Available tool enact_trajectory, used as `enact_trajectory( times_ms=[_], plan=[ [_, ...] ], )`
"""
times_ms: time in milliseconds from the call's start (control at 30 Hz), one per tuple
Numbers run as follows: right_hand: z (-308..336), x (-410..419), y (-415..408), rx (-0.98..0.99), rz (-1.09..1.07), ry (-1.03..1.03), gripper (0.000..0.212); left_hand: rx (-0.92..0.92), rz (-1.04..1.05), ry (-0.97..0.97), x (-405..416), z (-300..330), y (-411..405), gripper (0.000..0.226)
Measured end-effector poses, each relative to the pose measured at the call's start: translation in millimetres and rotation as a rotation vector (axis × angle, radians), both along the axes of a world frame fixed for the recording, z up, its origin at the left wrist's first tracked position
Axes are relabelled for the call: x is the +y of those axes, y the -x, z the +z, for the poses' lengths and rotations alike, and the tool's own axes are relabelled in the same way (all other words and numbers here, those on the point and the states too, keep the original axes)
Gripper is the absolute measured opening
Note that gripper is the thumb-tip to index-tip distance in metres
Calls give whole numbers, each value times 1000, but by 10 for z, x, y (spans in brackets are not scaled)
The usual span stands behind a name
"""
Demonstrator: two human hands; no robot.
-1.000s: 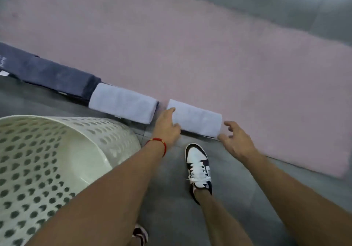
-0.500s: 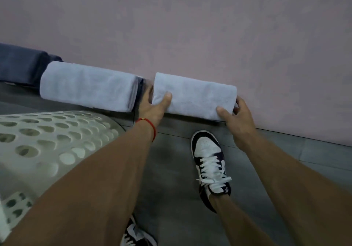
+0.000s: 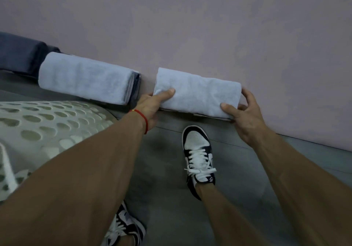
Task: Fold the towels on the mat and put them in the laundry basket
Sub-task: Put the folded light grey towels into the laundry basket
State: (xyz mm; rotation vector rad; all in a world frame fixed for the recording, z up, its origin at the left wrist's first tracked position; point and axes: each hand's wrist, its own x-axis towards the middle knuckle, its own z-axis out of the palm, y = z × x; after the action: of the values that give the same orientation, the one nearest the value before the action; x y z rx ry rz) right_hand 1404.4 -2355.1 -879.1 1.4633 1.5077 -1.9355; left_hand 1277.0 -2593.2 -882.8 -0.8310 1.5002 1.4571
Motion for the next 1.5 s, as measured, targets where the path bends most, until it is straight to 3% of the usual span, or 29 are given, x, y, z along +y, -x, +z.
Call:
enact_trajectory(
  times_ms=[133,267,333,533,667,833,967,1100,1233,1367,1500],
  plan=[
    [950,185,-52,39,129,-128,78,7,147,-88,212,798,-234,44],
    [2129,172,116,79,255,-199,72,113,190,-95,47,1942,-256,84],
    [2680,7,261,100,314,-184,71,160,202,-110,-238,2530,-241,90],
    [3972,-1041,728,249,465,-47,69,298,232,-170,-1675,3822,-341,69],
    [4237,-2027,904,359,543,142,70,318,362,-131,-2738,4043,-548,58],
    [3695,-3191,994,305,623,167,73,221,578,-31,-3650,3587,-866,58],
    [2832,-3851,951,72,408,239,78,104,750,43,-3978,2803,-938,65],
    [1790,-4208,973,-92,279,140,82,42,813,65,-4066,1801,-882,61],
    [820,-4368,1117,-122,100,127,71,55,843,38,-4165,745,-688,63],
    [18,-4470,1195,-112,-5,154,50,85,794,-18,-4200,-77,-512,44],
    [-411,-4483,1153,-63,23,171,52,157,794,-58,-4265,-563,-447,68]
  ],
)
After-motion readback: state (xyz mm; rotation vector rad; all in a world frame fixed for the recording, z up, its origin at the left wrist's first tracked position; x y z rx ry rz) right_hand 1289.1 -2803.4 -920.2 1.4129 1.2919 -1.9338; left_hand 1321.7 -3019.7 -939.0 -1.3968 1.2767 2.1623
